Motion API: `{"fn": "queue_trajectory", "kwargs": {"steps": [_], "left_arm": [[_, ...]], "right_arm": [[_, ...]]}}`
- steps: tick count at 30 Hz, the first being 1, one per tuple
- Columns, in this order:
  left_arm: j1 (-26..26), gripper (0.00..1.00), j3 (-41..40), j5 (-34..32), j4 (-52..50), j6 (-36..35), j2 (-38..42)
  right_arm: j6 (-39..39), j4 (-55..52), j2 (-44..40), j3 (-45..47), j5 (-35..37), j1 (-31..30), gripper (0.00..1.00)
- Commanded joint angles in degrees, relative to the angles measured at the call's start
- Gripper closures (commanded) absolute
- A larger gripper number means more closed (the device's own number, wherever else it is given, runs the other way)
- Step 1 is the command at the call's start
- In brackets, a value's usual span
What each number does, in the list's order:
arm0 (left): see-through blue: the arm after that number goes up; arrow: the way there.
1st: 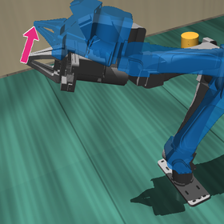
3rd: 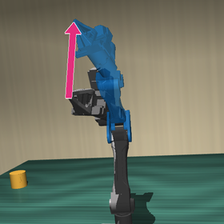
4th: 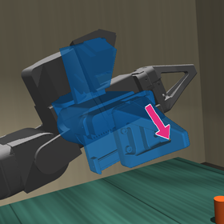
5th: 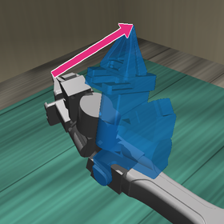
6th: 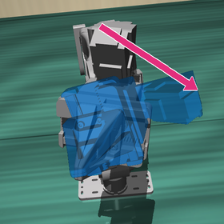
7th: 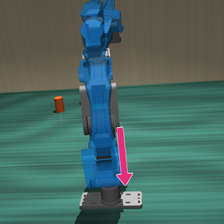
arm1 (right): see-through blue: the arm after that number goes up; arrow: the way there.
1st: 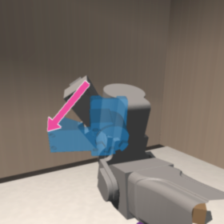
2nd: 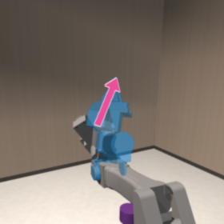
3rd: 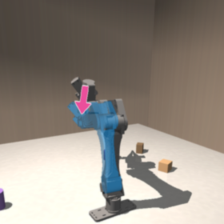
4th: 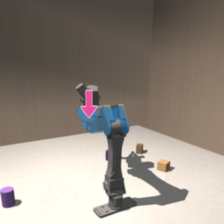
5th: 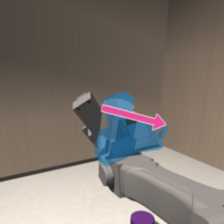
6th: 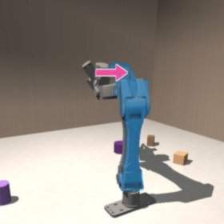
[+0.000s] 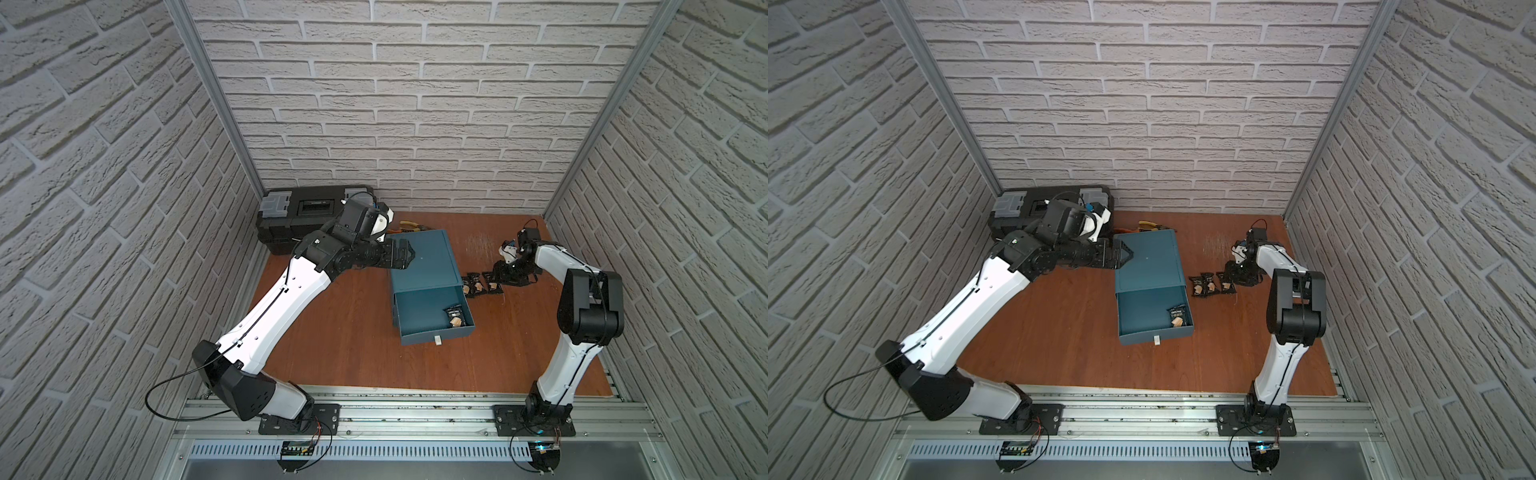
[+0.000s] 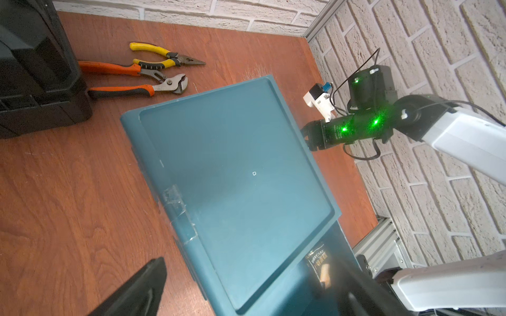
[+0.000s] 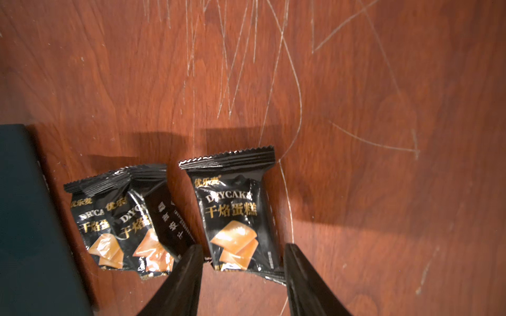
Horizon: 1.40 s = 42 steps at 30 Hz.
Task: Take the cookies out of the drawer
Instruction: Move the cookie to the center of the board.
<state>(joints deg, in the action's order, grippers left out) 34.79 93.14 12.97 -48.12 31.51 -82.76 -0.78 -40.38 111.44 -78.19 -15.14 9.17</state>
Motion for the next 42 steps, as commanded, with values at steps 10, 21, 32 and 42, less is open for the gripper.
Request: {"fn": "queue_trajectory", "kwargs": {"steps": [10, 21, 32, 42], "left_arm": [[-0.06, 0.01, -1.63, 0.8, 0.14, -1.1, 1.95], [-0.87, 0.01, -0.81, 1.44, 0.58, -2.57, 0.98], [-5.91, 0.02, -2.79, 6.39, 3.39, -4.13, -1.51], [-7.28, 0.02, -7.32, 12.22, 9.49, -3.26, -4.55]], "right_arm": [[1.41, 1.61, 1.5, -0.43, -3.64, -1.42, 0.49], [-2.89, -3.95, -3.72, -3.7, 3.14, -4.15, 0.47], [-21.11, -23.43, -29.8, -9.91, 16.38, -15.95, 0.45], [-36.46, -33.74, -41.27, -14.04, 23.29, -40.76, 0.45]]}}
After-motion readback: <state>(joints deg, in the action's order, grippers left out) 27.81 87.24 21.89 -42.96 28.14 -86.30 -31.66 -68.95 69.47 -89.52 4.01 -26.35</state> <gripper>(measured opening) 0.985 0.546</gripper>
